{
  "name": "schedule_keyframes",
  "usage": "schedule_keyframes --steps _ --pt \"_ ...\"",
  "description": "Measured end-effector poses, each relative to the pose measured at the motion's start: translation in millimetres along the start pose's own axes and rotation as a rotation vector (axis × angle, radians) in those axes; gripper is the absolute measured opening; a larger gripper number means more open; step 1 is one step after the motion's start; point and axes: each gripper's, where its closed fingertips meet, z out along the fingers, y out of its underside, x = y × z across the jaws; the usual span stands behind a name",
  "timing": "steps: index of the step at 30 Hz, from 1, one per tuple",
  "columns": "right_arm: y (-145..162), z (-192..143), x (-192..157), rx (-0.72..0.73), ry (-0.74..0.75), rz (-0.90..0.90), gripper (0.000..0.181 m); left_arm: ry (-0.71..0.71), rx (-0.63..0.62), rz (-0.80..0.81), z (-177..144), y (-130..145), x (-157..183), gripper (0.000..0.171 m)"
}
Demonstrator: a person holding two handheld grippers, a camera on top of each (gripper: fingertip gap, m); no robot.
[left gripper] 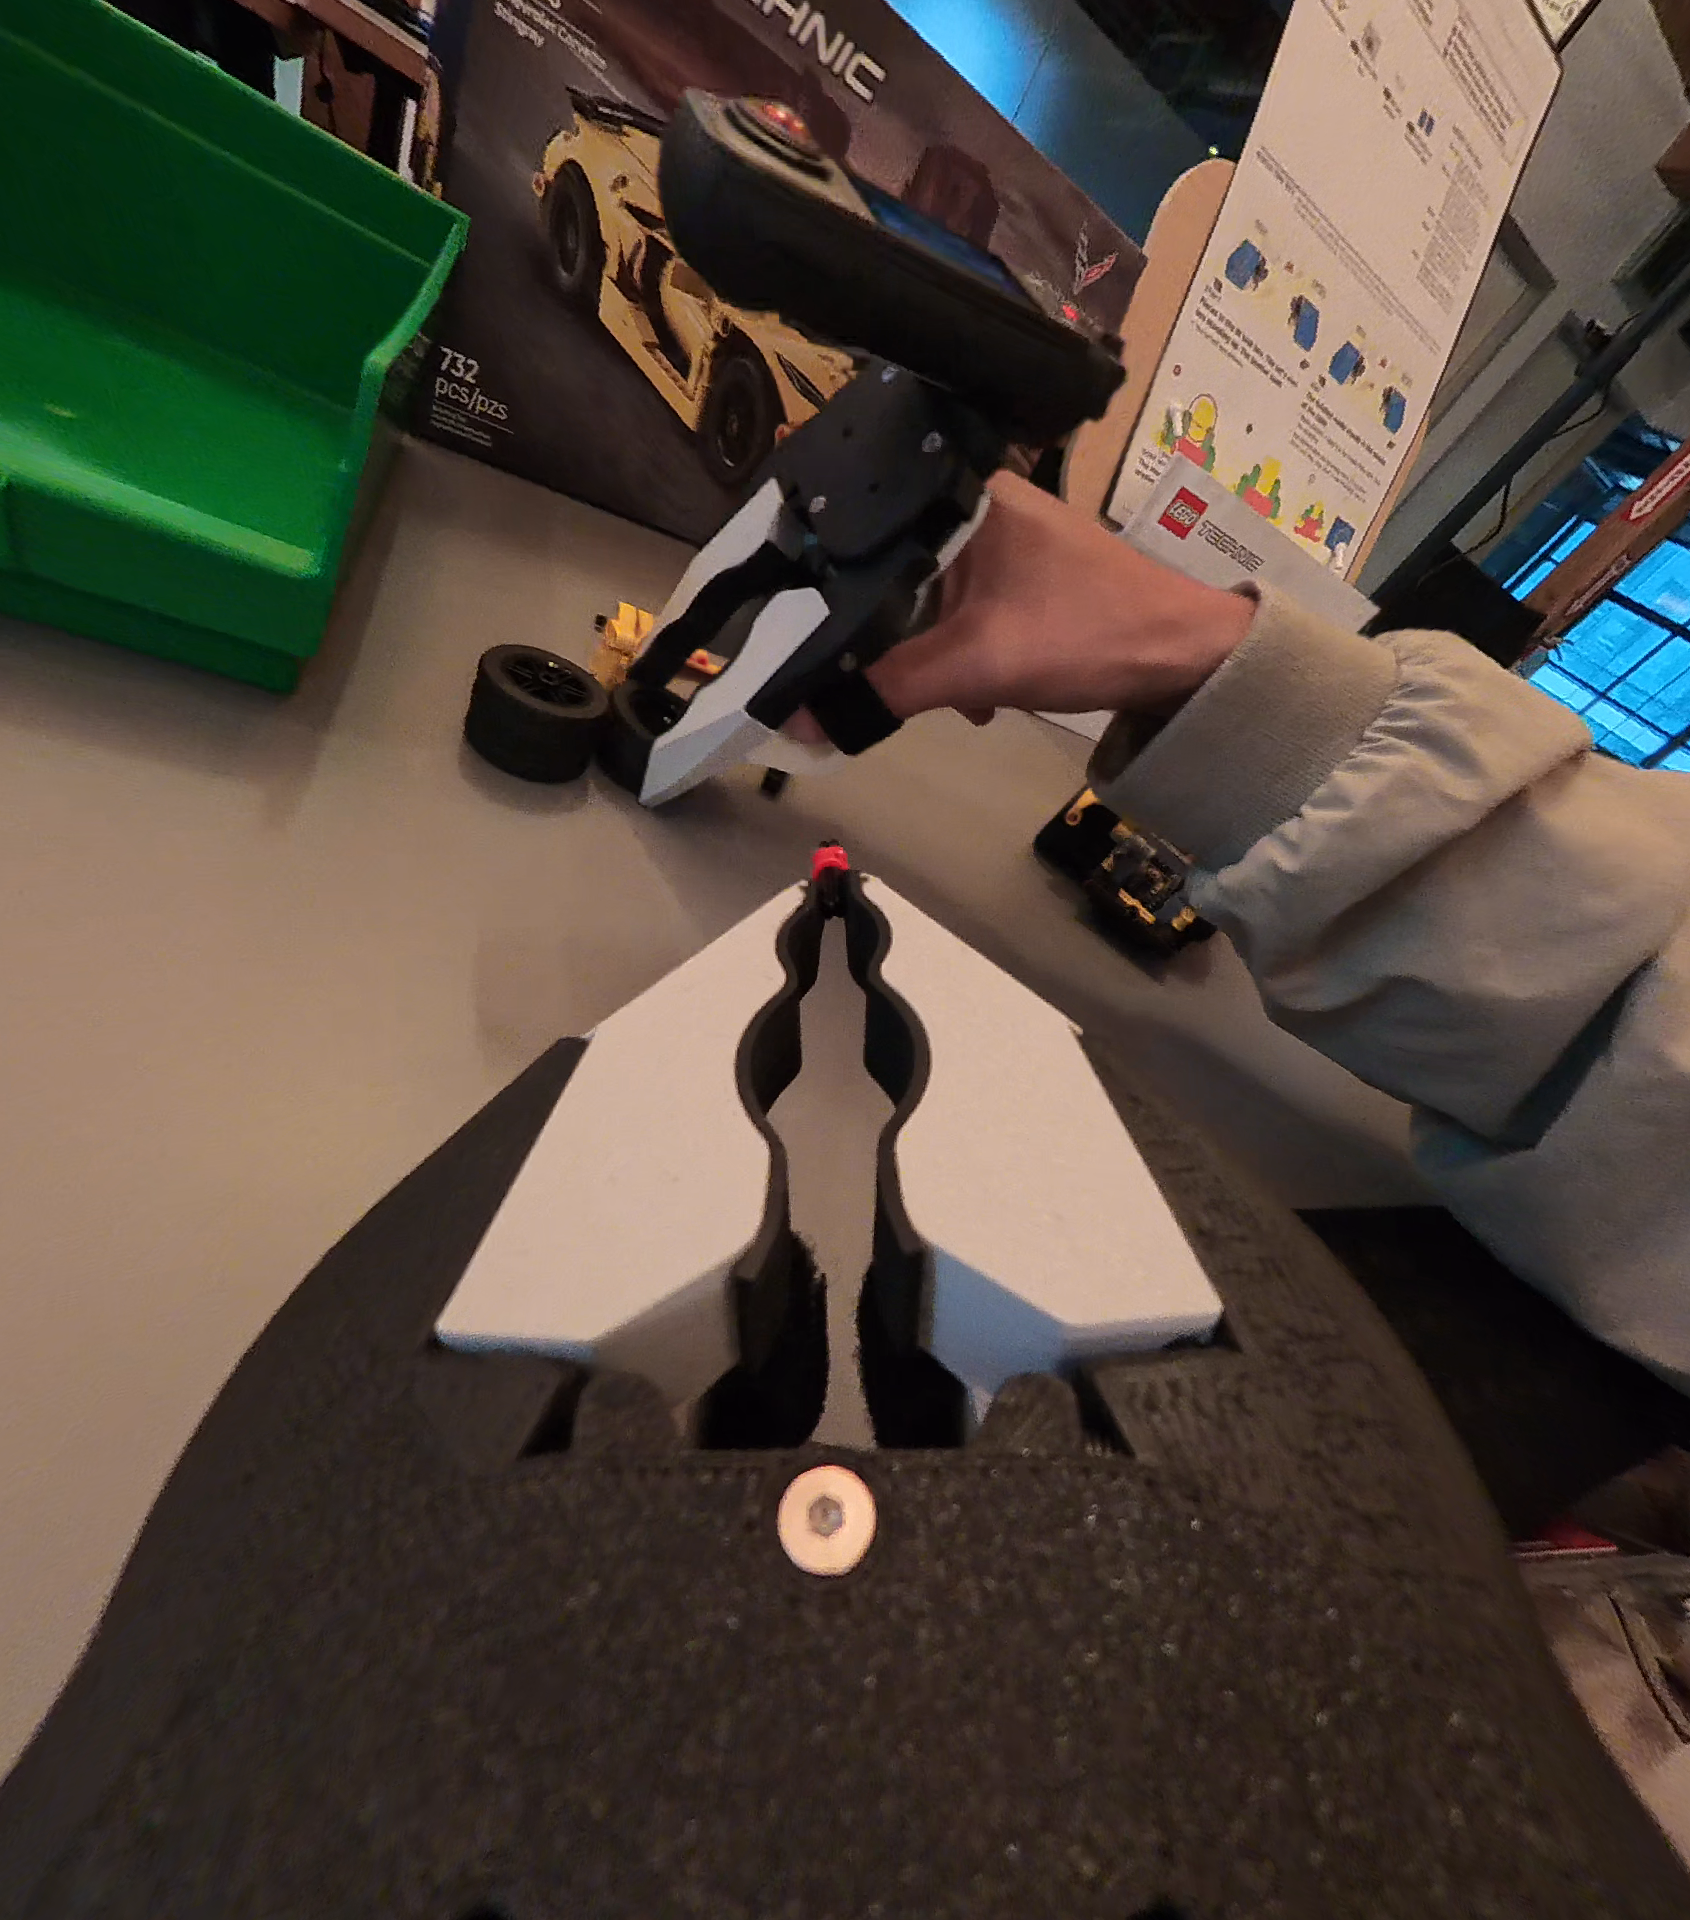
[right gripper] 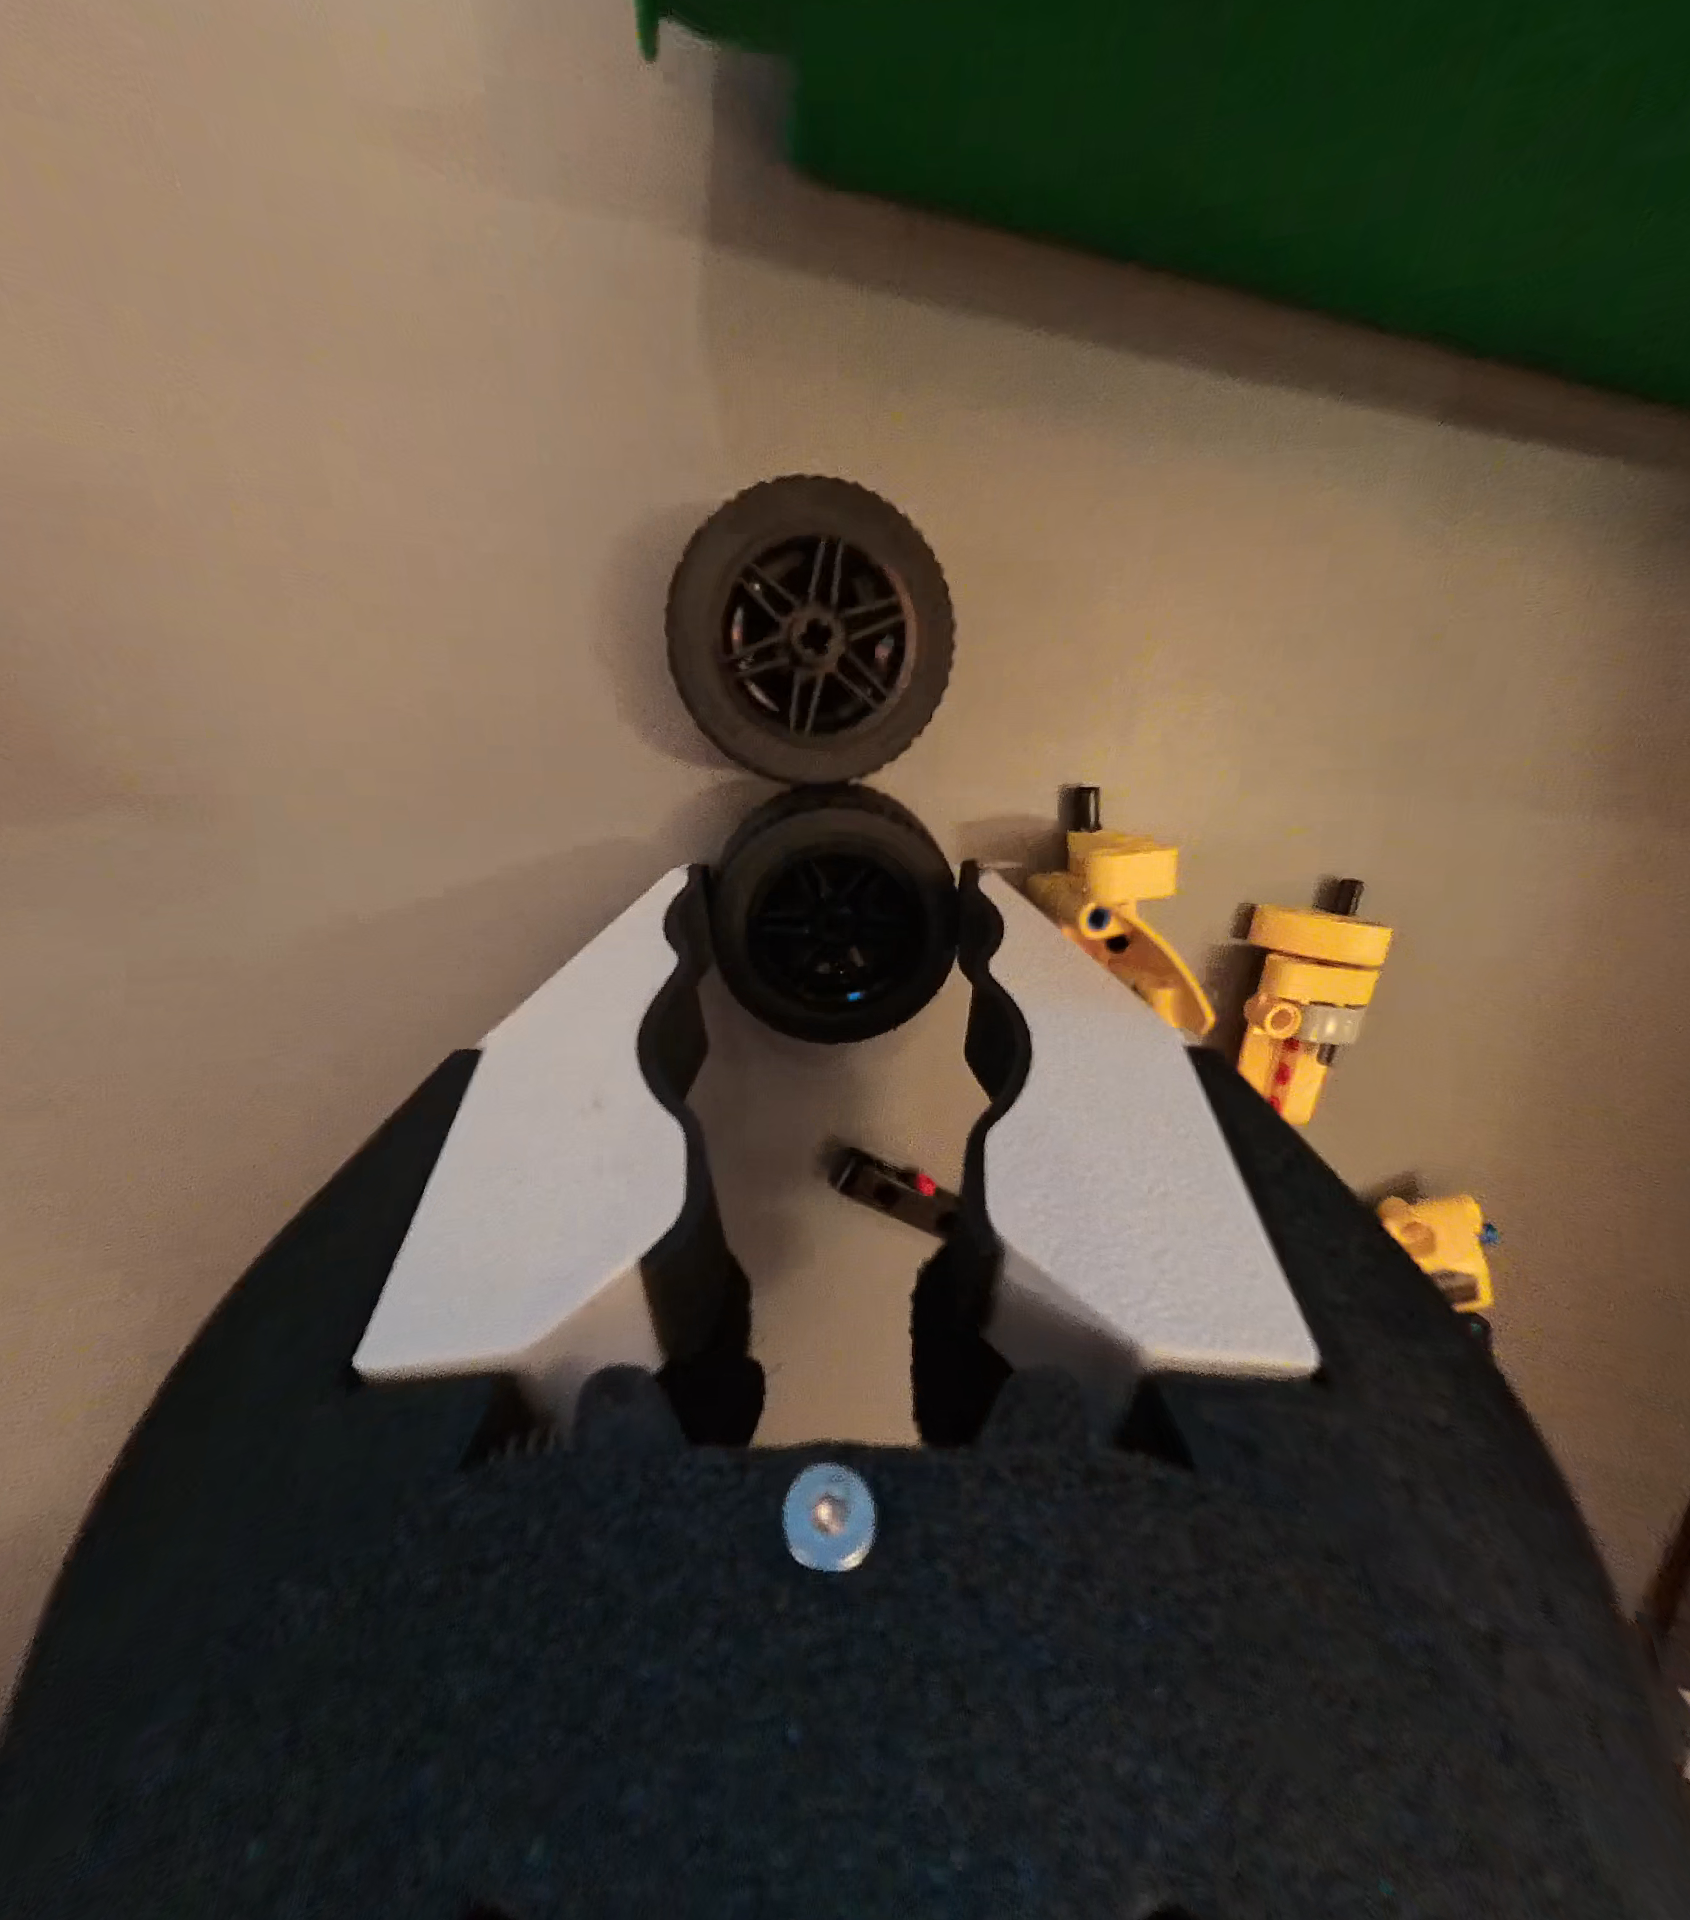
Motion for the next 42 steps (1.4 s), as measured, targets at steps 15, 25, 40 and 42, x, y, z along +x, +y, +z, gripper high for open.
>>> schedule_keyframes --steps 15,25,40,42 --pt "97.3 -255.7 -132.0 1.065 -0.747 0.387 0.040 0.599 0.082 0.364 42.3 -16.0 184.2 0.002" --pt "221.7 -275.5 -162.8 1.246 -0.816 0.551 0.018 0.848 -0.073 0.516 116.2 55.4 302.6 0.003" --pt "269.8 -266.9 -164.9 1.270 -1.008 0.783 0.004 0.765 -0.041 1.148 133.9 95.8 327.0 0.002" --pt "274.7 -269.2 -164.3 1.277 -1.049 0.793 0.004 0.783 -0.023 1.122 128.7 92.0 327.2 0.002"
